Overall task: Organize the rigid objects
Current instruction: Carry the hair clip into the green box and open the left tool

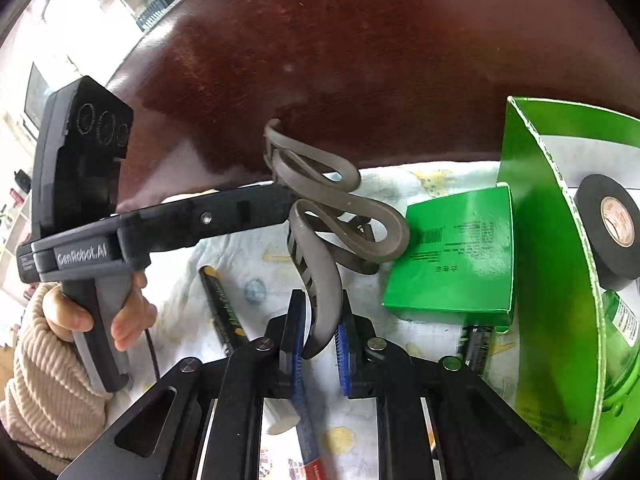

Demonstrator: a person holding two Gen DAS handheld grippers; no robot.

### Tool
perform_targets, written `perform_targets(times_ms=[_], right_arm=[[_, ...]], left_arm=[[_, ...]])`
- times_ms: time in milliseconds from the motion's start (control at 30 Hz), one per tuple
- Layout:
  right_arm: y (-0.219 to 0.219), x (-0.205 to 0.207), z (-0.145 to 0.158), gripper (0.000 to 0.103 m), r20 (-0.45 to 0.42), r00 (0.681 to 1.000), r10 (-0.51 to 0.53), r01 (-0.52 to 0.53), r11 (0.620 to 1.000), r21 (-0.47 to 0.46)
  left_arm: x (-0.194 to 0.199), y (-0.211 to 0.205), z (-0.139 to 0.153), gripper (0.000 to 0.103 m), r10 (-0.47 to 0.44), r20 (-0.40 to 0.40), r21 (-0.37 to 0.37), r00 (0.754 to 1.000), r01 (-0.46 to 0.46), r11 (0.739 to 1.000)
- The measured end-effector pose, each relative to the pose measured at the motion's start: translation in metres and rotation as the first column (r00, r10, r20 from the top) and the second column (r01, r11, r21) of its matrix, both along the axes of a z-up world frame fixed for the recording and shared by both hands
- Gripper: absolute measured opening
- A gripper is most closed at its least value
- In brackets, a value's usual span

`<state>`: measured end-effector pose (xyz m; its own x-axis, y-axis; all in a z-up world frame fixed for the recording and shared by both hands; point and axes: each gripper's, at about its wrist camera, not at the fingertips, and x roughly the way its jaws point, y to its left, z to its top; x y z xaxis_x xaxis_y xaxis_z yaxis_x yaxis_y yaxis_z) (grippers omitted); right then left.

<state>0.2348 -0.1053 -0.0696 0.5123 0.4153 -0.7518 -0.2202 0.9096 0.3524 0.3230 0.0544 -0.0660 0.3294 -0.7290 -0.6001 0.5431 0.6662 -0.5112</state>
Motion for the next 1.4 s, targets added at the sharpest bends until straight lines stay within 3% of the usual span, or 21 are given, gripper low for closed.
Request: perform_targets(times_ms=[200,533,667,767,1033,1400], right_arm=[[-0.001,-0.016,0.020,0.015,0.056,0.998,0.030,-0.030,1.000,-0.007],[-0.024,-0.054,0.061,0.015,0.162,0.986,0.024,-0.022,1.000,-0.010],[-0.049,-0.073,0.076,0.015,0.201,0.980,-0.007,0.010,1.000,-0.014],[-0.073,-0.088,0.083,0.015,0.218,0.975,-0.040,0.045,0.999,-0.014],[-0.134,-0.116,0.083,0.015,0.220,0.966,-0.133,0.140,0.990,-0.015],[-0.185,-0.123,0.059,0.015,0.168,0.964,-0.206,0.210,0.978,-0.006]], left_arm=[[-0.020,0.002,0.024,0.039,-0.016,0.054,0.015,0.998,0.015,1.000],[-0.054,-0.028,0.084,0.038,-0.067,0.190,0.098,0.979,0.049,0.994],[-0.069,-0.058,0.102,0.028,-0.135,0.233,0.117,0.963,0.110,0.987],[-0.078,-0.078,0.110,0.027,-0.178,0.264,0.144,0.948,0.143,0.979],[-0.093,-0.160,0.110,0.025,-0.274,0.258,0.198,0.926,0.227,0.954],[-0.101,-0.222,0.085,0.024,-0.340,0.208,0.301,0.917,0.271,0.914]])
